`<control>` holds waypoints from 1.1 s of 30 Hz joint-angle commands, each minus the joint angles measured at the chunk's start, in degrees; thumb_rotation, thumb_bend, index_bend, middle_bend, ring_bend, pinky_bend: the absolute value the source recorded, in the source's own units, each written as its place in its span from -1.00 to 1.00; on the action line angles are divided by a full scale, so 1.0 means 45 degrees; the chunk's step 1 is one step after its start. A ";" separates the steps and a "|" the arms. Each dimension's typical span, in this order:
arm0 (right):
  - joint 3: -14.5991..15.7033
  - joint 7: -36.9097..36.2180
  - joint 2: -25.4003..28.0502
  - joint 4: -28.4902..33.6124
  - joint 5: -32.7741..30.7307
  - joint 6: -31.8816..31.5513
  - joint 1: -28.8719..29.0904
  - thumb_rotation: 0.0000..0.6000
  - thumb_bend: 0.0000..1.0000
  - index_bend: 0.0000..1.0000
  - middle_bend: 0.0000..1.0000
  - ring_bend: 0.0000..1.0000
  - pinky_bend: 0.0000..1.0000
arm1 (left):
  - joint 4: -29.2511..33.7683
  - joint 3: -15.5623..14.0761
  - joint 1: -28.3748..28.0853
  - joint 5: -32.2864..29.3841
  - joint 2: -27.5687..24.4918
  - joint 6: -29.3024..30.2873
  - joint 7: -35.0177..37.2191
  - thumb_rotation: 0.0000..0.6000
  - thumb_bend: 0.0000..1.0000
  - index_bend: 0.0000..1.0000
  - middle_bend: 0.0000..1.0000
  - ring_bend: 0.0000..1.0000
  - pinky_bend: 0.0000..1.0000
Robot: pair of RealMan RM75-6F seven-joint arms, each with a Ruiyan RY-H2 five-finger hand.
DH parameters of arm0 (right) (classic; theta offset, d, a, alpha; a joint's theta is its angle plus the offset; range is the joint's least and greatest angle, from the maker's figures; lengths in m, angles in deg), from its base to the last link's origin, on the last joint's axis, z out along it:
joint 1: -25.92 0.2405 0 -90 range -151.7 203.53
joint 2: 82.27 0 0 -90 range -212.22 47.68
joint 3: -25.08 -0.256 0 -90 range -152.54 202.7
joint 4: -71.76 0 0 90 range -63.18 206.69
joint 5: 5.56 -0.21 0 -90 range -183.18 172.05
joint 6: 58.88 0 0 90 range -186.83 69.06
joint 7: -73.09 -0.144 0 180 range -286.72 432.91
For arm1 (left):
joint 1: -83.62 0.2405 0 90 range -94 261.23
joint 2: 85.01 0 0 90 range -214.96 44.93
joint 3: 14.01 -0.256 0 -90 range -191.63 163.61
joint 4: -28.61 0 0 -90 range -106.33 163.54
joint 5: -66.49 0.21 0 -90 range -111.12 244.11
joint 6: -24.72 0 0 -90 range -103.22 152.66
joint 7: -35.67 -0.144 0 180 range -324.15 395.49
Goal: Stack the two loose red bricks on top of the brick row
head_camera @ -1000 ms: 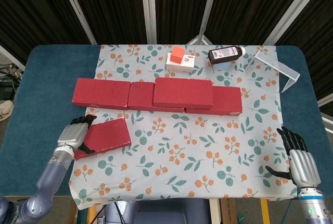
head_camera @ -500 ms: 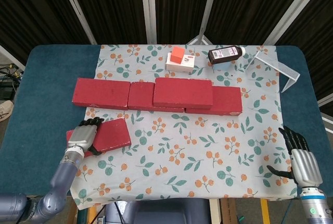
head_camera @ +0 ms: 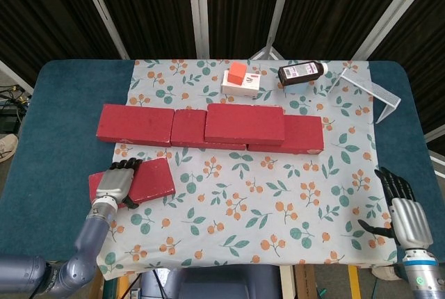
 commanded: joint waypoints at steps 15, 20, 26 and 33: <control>-0.0193 0.0085 -0.0025 -0.0026 -0.0073 0.0164 -0.0077 1.00 -0.89 -1.00 -0.98 -1.00 -1.00 | -0.0287 -0.0210 -0.0204 0.0190 0.0688 0.0909 -0.0915 1.00 -1.00 -0.84 -0.83 -1.00 -0.93; -0.0226 0.0031 -0.0004 -0.0016 -0.0058 0.0197 -0.0117 1.00 -0.89 -1.00 -0.98 -1.00 -1.00 | -0.0353 -0.0212 -0.0219 0.0213 0.0816 0.1125 -0.1139 1.00 -1.00 -0.72 -0.74 -1.00 -0.91; -0.0268 0.0050 0.0012 0.0008 -0.0017 0.0210 -0.0162 1.00 -0.89 -1.00 -0.98 -1.00 -1.00 | -0.0413 -0.0183 -0.0164 0.0382 0.0932 0.1344 -0.1238 1.00 -0.99 -0.58 -0.60 -0.96 -0.73; -0.0302 0.0053 0.0007 0.0009 -0.0007 0.0331 -0.0158 1.00 -0.89 -1.00 -0.98 -1.00 -1.00 | -0.0687 -0.0326 0.0057 0.1241 0.1149 0.1935 -0.1263 1.00 -0.93 -0.47 -0.49 -0.66 -0.42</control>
